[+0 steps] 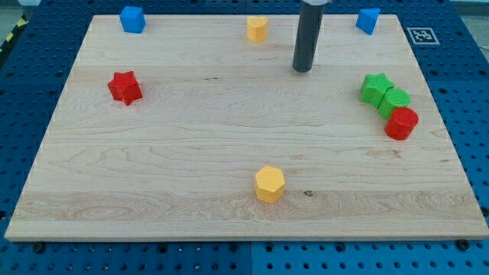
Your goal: Push the green star towards the bottom right
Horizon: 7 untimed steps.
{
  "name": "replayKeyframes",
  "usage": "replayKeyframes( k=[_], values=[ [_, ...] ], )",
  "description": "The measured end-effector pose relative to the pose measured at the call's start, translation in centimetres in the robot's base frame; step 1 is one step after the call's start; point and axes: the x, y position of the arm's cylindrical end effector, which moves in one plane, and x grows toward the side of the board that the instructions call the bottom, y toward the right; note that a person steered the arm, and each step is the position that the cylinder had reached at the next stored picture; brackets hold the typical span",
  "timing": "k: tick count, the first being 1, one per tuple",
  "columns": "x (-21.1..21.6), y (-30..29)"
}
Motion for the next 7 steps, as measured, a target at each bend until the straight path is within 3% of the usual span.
replayKeyframes(
  k=[2, 3, 4, 7],
  values=[
    [0.6, 8.6],
    [2.8, 15.9],
    [5.9, 18.0],
    [5.4, 13.7]
  ],
)
